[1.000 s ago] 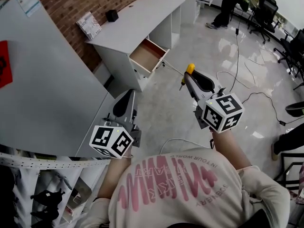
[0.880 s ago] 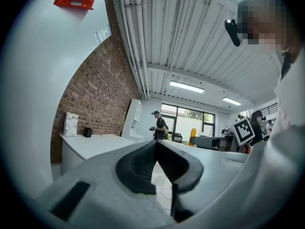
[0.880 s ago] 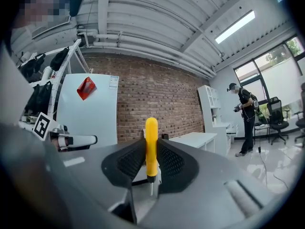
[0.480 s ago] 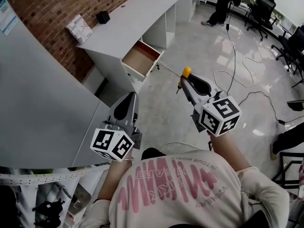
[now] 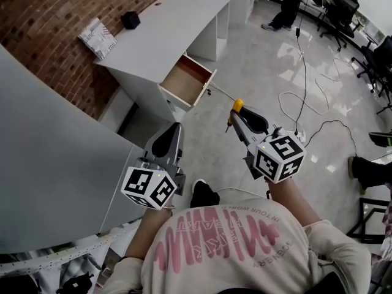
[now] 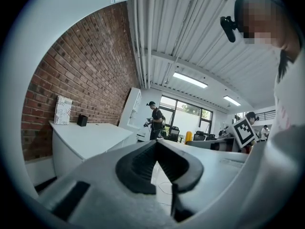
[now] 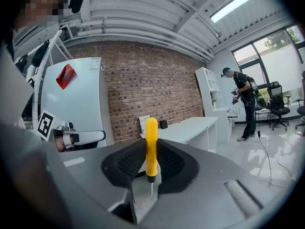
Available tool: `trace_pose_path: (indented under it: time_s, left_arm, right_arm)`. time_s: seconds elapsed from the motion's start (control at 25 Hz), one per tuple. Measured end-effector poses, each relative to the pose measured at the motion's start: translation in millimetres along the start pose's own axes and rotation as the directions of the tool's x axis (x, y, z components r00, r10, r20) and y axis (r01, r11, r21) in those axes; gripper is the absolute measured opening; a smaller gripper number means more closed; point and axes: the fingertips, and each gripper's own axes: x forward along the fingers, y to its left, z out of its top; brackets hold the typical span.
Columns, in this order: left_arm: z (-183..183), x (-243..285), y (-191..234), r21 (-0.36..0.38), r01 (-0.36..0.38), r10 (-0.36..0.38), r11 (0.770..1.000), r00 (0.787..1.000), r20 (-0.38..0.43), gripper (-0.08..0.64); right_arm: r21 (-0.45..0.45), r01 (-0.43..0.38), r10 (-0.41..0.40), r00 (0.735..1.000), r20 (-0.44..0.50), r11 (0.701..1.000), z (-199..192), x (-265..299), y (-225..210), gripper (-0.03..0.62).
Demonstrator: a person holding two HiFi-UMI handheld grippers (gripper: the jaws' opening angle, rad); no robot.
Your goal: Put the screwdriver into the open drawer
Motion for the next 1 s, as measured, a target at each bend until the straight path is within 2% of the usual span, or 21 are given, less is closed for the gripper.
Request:
trace_pose_path:
  time_s: [0.32,0.56,0.8,1.0]
  left_arm:
    - [40.6,58.8,61.8,0.012,0.052,-0.052,0.999,0.999,-0.015,0.000]
    - [55.2,88.0,85.5,0.032,0.113,-0.112,0.993,0.993,-0.032,0.000]
    - [58.1,108.3,104.8,0.040,0.164,-0.162,0.986,0.985,-0.055,0.000]
    - [37.9,106.3,120.7,-0.002,0.152,-0.152,0.988,0.985,-0.082,0.000]
  right_arm:
    - [0.003,0.050,-0.050,0.998,0.033,0.999,41.7,76.7,-20.2,0.084]
    - [0.015,0.095,-0.095,0.994,0.051,0.995,57.1,106.6,-36.7,0.084]
    - [0.008,0.114,-0.114,0.992,0.051,0.993,62.2,133.1,-42.0,0.084]
    - [0.002,0.110,-0.110,0.994,-0.010,0.994,42.2,149.7,-40.3,0.084]
